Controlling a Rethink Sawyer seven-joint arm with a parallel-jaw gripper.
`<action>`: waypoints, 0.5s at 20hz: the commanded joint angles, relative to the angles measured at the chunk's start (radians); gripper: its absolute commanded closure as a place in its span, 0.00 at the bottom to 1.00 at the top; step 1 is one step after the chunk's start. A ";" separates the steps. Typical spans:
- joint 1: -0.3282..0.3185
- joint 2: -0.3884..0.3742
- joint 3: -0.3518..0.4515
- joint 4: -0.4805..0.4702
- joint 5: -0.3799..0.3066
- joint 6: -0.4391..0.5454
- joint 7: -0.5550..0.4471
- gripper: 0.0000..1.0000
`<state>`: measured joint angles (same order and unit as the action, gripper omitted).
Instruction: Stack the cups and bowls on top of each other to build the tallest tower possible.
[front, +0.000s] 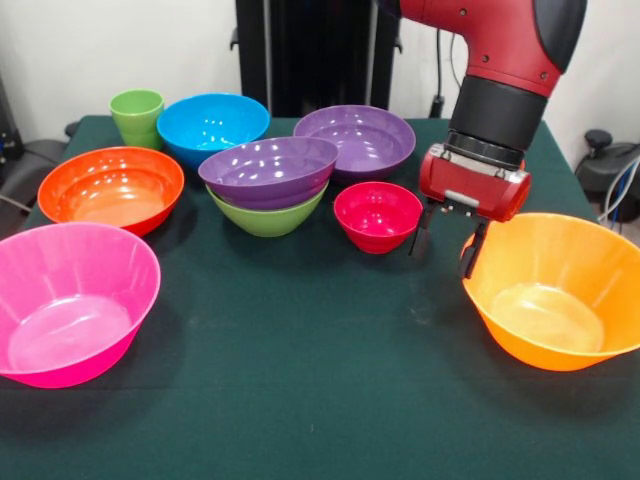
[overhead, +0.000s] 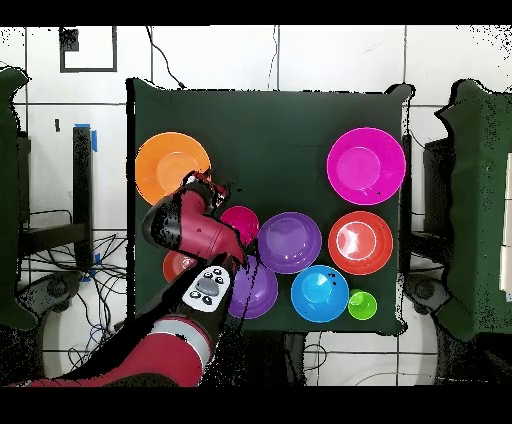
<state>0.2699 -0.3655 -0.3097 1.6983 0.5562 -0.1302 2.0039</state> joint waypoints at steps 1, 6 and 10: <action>-0.009 0.018 0.145 -0.036 -0.032 0.039 0.149 0.00; -0.001 0.006 0.138 -0.026 -0.030 0.048 0.149 0.00; 0.007 -0.001 0.133 -0.018 -0.025 0.051 0.154 0.00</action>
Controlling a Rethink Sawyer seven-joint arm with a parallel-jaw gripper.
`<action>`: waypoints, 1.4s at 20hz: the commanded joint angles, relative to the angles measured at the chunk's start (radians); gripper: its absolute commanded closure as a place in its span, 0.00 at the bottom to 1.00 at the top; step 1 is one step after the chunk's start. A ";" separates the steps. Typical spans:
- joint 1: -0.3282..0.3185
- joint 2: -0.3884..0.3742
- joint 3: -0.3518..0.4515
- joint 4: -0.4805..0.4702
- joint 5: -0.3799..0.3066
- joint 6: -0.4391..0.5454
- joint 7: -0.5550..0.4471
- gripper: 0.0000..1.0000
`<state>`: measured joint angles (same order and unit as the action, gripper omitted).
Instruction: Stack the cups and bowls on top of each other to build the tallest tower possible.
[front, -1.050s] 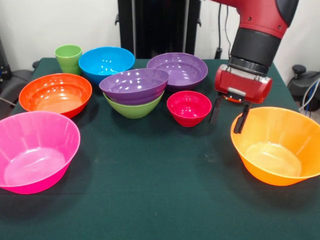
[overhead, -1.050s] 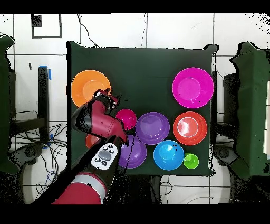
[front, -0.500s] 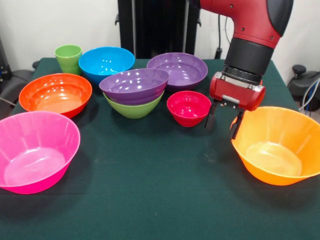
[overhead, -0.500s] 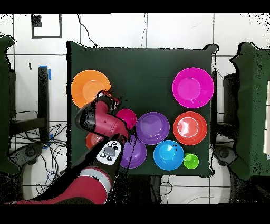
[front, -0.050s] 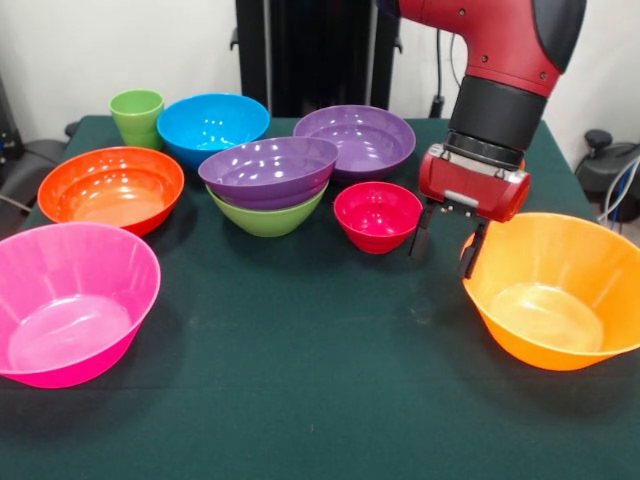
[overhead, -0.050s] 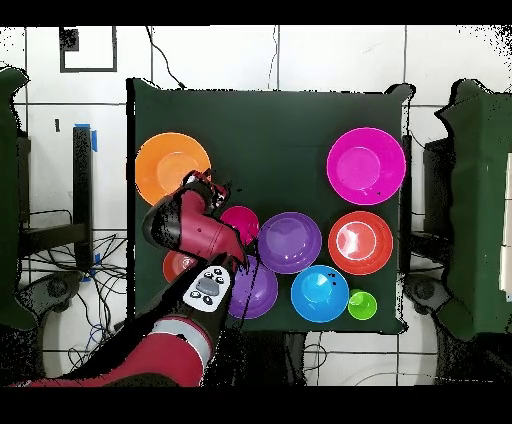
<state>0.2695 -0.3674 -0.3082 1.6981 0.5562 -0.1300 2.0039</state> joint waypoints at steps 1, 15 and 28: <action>0.010 0.000 0.130 -0.017 -0.023 0.053 0.155 0.00; 0.040 -0.006 0.111 -0.007 0.005 0.062 0.175 0.00; 0.029 0.022 0.132 -0.013 -0.006 0.006 0.187 0.00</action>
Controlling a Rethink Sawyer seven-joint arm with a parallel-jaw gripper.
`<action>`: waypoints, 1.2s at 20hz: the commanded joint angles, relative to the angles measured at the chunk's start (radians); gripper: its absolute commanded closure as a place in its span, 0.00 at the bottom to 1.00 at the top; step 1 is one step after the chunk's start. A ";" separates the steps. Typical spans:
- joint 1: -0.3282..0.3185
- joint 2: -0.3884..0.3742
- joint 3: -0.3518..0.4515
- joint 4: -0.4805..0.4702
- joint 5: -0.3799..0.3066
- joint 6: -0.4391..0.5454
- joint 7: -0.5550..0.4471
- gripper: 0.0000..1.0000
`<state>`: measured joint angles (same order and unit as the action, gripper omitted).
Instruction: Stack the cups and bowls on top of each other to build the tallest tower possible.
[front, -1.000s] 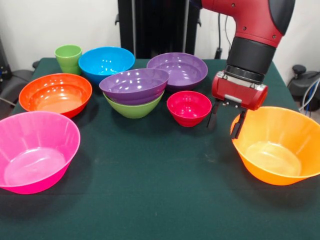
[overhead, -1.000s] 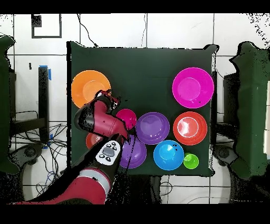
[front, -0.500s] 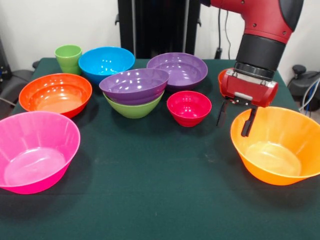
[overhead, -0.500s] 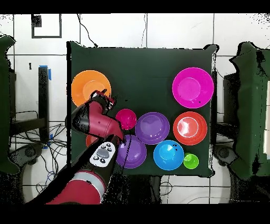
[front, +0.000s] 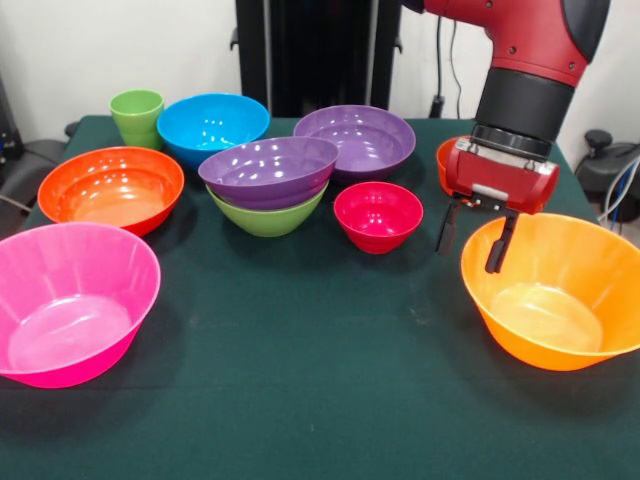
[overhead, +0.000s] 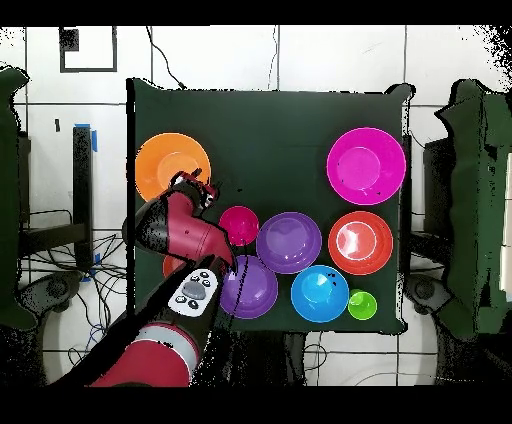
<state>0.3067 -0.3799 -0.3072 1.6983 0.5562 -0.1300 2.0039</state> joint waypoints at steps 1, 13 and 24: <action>-0.009 0.036 0.133 -0.012 -0.007 0.004 0.189 0.00; -0.001 0.057 0.134 -0.022 0.004 -0.012 0.198 0.00; 0.008 0.062 0.118 -0.034 -0.002 -0.006 0.178 0.00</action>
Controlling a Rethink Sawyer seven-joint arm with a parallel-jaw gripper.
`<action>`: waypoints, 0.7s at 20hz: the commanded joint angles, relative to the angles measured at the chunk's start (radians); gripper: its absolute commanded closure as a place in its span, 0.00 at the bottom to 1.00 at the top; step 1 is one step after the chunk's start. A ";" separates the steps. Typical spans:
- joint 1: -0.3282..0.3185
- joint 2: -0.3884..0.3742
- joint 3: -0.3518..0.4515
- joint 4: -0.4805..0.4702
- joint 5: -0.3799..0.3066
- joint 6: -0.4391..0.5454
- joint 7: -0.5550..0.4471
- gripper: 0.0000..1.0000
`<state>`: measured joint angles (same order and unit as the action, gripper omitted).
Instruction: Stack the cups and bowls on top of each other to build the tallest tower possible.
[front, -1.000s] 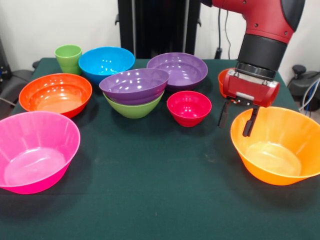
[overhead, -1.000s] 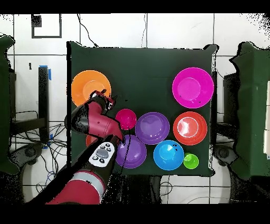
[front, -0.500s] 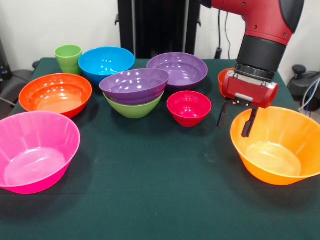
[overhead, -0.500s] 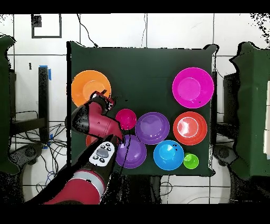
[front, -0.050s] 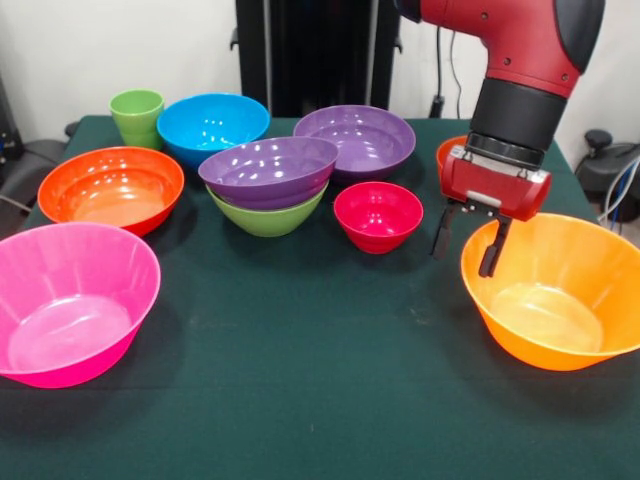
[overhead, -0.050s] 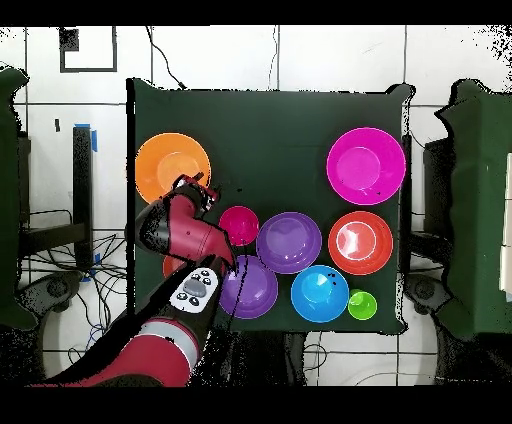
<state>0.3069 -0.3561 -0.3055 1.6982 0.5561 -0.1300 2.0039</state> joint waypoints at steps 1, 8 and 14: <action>0.011 0.040 0.113 -0.036 -0.003 -0.008 0.176 0.00; -0.009 0.031 0.136 -0.029 -0.030 -0.027 0.176 0.00; -0.020 0.026 0.144 -0.025 -0.045 -0.033 0.172 0.00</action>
<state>0.3069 -0.3556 -0.3006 1.6981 0.5562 -0.1308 2.0039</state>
